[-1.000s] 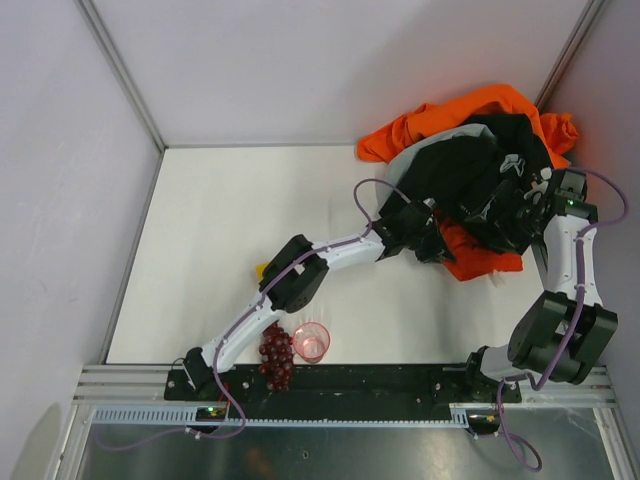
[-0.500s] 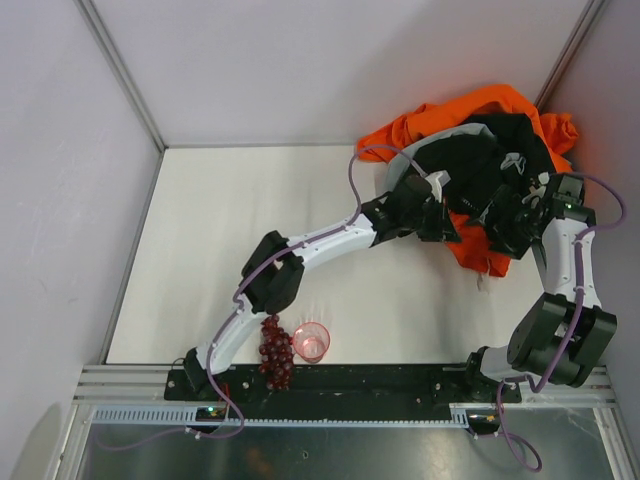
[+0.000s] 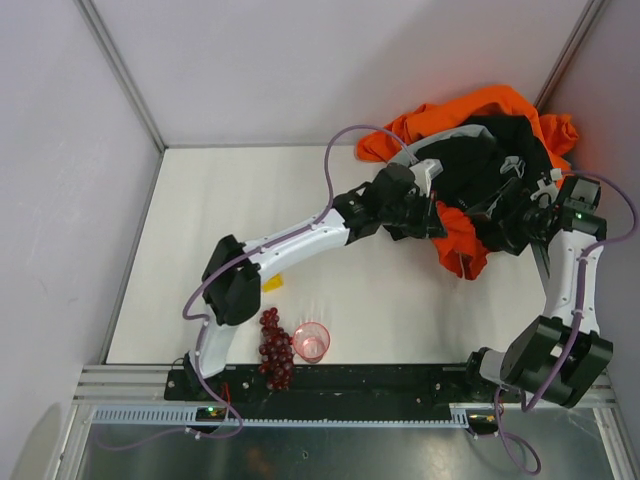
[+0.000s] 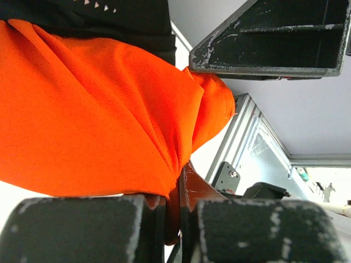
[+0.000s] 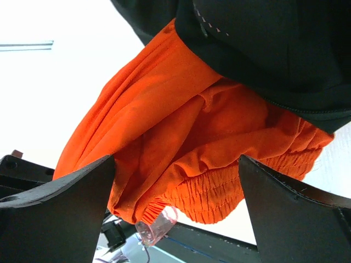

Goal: Pick out a specific cloth from the pile

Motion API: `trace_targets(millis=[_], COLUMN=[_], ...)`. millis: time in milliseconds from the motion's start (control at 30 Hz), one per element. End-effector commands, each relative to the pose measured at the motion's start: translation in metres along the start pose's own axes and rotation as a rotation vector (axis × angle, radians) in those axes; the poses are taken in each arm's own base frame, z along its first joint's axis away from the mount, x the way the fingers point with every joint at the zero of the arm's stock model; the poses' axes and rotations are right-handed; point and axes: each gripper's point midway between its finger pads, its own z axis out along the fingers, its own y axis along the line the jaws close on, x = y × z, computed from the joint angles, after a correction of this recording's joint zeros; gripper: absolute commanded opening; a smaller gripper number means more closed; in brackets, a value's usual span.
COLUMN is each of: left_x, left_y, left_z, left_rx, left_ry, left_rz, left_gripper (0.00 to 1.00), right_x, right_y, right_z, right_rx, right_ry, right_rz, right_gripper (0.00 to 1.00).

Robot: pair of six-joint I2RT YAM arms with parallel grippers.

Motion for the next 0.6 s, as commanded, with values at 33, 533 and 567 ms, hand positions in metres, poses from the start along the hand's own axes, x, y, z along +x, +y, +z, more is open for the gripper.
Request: trace_targets(millis=[33,533,567], left_x=[-0.062,-0.126,-0.131], left_y=[-0.068,-0.102,-0.105], left_z=[-0.068,-0.189,-0.199], left_rx=[0.104,0.094,0.100], left_ry=[-0.188,-0.421,-0.440], left_rz=[0.148,0.204,0.203], left_gripper=[0.01,0.01,0.01], right_x=[-0.002,0.001,0.001], right_y=[0.031,0.014,0.013], right_z=[-0.025,-0.029,-0.028], right_rx=[-0.138,-0.091,-0.089], right_ry=[-0.050,-0.049,-0.048], right_rz=[-0.021,-0.011,-0.010], right_gripper=[0.99,0.99,0.99])
